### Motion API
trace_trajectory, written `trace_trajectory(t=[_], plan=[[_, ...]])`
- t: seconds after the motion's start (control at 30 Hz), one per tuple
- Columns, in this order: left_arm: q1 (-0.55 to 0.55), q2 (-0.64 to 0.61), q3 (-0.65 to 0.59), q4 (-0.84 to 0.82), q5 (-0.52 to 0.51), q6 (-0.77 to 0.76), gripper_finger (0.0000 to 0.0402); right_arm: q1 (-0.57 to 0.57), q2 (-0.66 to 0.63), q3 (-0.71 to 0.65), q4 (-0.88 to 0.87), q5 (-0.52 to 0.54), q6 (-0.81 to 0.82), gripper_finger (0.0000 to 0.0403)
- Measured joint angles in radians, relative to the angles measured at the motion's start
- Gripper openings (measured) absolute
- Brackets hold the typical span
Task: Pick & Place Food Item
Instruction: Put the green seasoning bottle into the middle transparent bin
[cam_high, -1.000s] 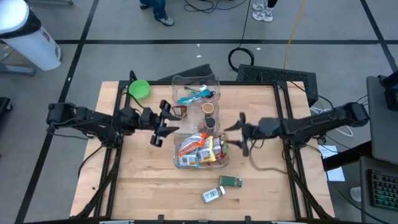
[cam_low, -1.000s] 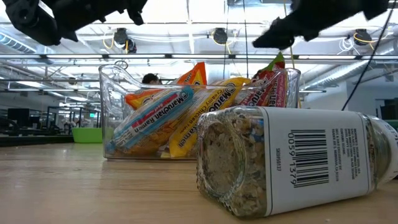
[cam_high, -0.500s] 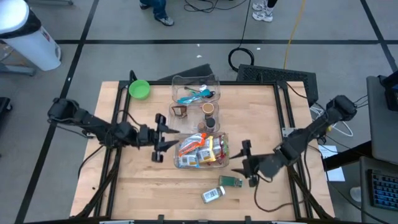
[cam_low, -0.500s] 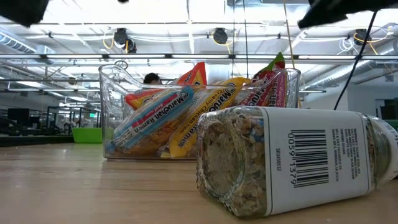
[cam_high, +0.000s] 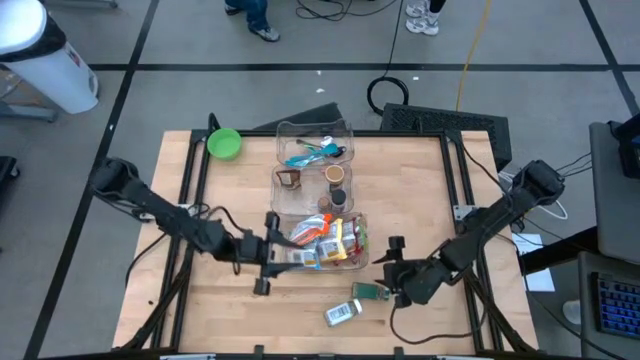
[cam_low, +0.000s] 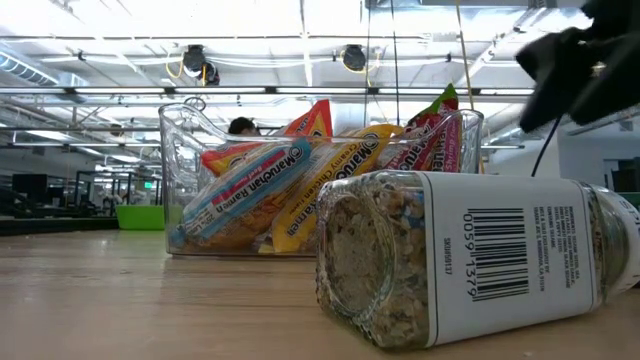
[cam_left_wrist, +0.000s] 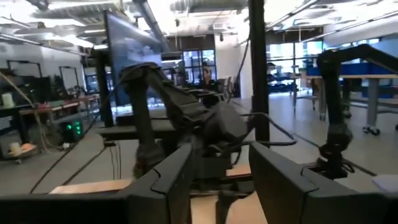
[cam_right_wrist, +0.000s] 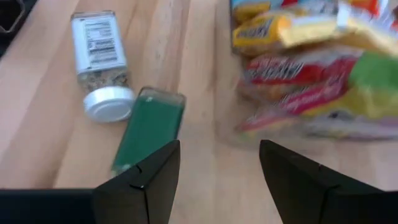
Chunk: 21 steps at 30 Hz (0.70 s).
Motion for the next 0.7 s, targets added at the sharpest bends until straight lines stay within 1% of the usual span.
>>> trace_trajectory(t=[0.03,0.1,0.2,0.4,0.47,0.6,0.7], plan=[[-0.005,0.028,0.017,0.012,-0.010,0.003,0.0166,0.005,-0.003,0.000,-0.021,-0.016,0.025,0.0212],[-0.013,0.080,0.058,0.021,-0.061,0.003,0.0166,0.020,-0.003,-0.002,-0.042,-0.019,0.092,0.0212],[-0.015,0.156,0.127,0.022,-0.129,-0.002,0.0166,0.057,-0.004,-0.039,-0.018,-0.019,0.162,0.0212],[-0.016,0.275,0.257,0.012,-0.130,-0.002,0.0166,0.123,-0.005,-0.145,0.126,-0.019,0.242,0.0212],[-0.016,0.305,0.292,0.010,-0.130,-0.001,0.0166,0.130,-0.005,-0.177,0.207,-0.019,0.250,0.0212],[-0.015,0.347,0.334,0.005,-0.130,-0.003,0.0166,0.133,-0.006,-0.205,0.313,-0.029,0.223,0.0212],[-0.015,0.356,0.347,0.006,-0.129,-0.011,0.0166,0.127,-0.006,-0.206,0.338,-0.076,0.186,0.0212]])
